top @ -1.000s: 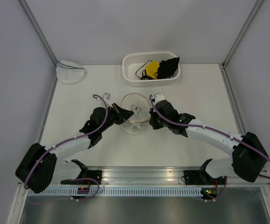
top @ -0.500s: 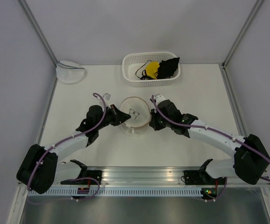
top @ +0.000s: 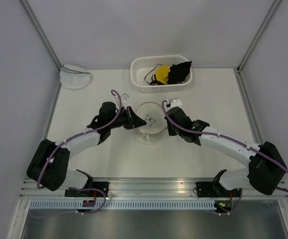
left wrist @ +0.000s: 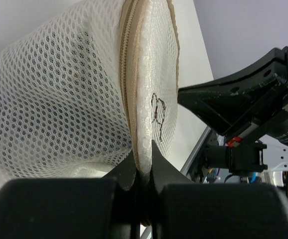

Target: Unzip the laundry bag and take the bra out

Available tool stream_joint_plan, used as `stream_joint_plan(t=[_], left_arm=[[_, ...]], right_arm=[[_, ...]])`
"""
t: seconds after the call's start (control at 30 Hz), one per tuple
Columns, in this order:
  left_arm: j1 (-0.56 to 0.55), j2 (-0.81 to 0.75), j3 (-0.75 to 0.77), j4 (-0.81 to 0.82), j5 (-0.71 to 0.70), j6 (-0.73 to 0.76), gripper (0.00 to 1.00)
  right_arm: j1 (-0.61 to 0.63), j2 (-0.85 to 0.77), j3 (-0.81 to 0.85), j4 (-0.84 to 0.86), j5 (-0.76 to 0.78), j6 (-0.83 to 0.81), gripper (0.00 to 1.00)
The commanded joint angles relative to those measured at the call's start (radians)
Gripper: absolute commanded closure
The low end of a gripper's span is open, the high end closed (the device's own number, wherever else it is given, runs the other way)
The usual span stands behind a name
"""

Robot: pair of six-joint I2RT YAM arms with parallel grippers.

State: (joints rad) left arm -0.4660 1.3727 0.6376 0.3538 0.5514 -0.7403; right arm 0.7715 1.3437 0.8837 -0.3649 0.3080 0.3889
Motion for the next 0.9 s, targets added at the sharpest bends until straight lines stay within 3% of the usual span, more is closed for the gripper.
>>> stream_joint_plan(t=[0.0,0.2,0.47,0.73,0.87], left_arm=[[0.007,0.057,0.112,-0.160,0.129,0.140,0.98],[0.006,0.206,0.252,-0.321,0.281,0.245,0.98],[0.006,0.284,0.407,-0.585,0.271,0.449,0.98],[0.004,0.331,0.494,-0.616,0.291,0.487,0.98],[0.006,0.315,0.501,-0.590,0.125,0.418,0.70]], right_arm=[[-0.009,0.002,0.046,-0.085,0.278,-0.010,1.00],[-0.011,0.002,0.055,-0.071,0.338,-0.062,1.00],[-0.012,-0.020,0.051,-0.078,0.402,-0.104,1.00],[-0.011,-0.011,0.044,-0.063,0.286,-0.124,1.00],[-0.011,-0.018,0.021,-0.039,0.165,-0.117,1.00]])
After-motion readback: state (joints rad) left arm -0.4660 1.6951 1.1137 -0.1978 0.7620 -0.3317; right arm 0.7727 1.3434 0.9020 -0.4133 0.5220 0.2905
